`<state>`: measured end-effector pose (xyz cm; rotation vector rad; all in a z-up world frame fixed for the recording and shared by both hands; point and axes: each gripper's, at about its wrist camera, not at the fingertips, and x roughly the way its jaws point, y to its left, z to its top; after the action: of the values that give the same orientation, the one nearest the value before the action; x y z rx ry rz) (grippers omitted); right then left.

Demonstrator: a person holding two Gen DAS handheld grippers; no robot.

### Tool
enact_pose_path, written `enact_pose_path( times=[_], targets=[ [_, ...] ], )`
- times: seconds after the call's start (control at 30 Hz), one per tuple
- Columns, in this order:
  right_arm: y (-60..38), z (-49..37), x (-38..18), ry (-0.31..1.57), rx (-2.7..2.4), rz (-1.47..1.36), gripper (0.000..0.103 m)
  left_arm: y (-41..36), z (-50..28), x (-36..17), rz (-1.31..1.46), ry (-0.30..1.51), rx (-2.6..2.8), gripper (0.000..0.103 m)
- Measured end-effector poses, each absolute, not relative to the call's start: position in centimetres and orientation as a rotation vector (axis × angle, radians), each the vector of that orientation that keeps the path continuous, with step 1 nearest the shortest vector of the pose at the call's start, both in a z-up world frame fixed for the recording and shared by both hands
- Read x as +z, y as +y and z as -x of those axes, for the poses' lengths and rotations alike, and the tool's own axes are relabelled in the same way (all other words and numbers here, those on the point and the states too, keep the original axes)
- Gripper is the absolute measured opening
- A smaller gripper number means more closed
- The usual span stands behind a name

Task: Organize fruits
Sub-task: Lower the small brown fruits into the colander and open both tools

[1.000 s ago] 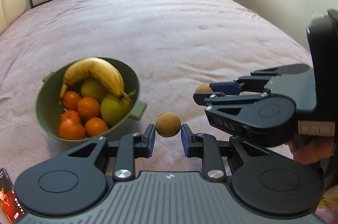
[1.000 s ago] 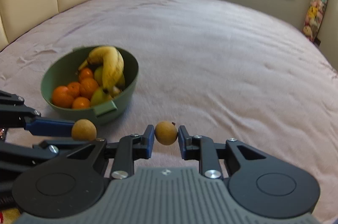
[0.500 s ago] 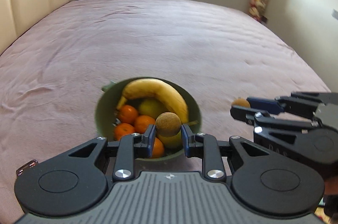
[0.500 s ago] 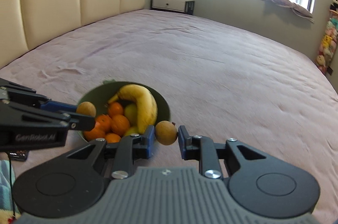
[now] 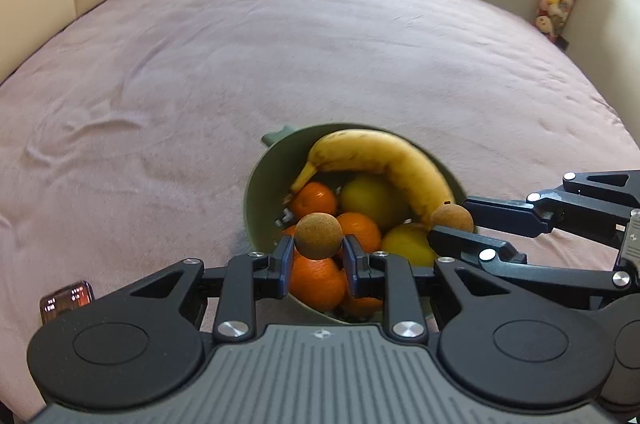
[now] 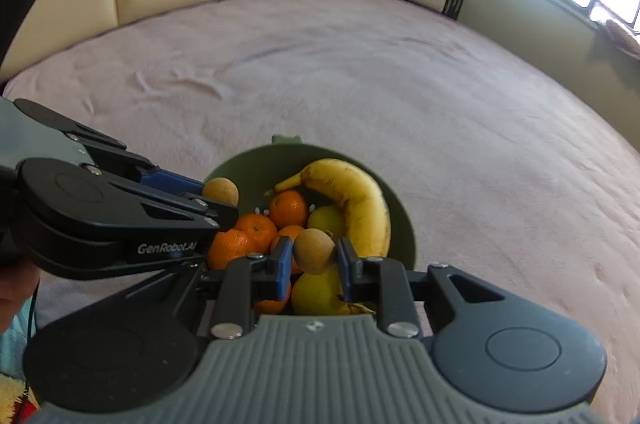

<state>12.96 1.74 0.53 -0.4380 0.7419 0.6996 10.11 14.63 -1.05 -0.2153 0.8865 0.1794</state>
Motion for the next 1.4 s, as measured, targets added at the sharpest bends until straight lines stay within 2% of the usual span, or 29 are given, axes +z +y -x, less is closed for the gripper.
enact_pose_path(
  times=[0.43,0.93,0.97,1.03,1.2,1.27,1.33,1.4],
  targets=[
    [4.1,-16.1,-3.9,0.805,0.808,0.594,0.020,15.1,-11.8,-4.3,0.243,0.949,0.191,0.029],
    [4.0,-16.9,-4.9,0.838,0.827,0.581,0.021,14.8,-12.5,-5.1,0.210,0.954,0.197,0.030],
    [3.9,-17.0,-4.9,0.840,0.830,0.577,0.022,14.9,-12.4,-5.1,0.213,0.953,0.197,0.032],
    [3.9,-16.9,-4.7,0.841,0.829,0.572,0.030,15.0,-12.3,-4.9,0.232,0.949,0.196,0.036],
    [3.6,-16.3,-4.0,0.824,0.824,0.570,0.035,15.0,-12.0,-4.1,0.257,0.922,0.189,0.057],
    [3.5,-16.0,-3.6,0.815,0.822,0.567,0.039,14.9,-11.9,-3.7,0.250,0.911,0.187,0.061],
    [3.2,-15.7,-3.1,0.802,0.813,0.560,0.049,14.8,-11.7,-3.3,0.258,0.894,0.180,0.065],
    [2.9,-15.4,-2.5,0.783,0.803,0.550,0.054,14.8,-11.5,-2.7,0.271,0.871,0.168,0.068]
  ],
)
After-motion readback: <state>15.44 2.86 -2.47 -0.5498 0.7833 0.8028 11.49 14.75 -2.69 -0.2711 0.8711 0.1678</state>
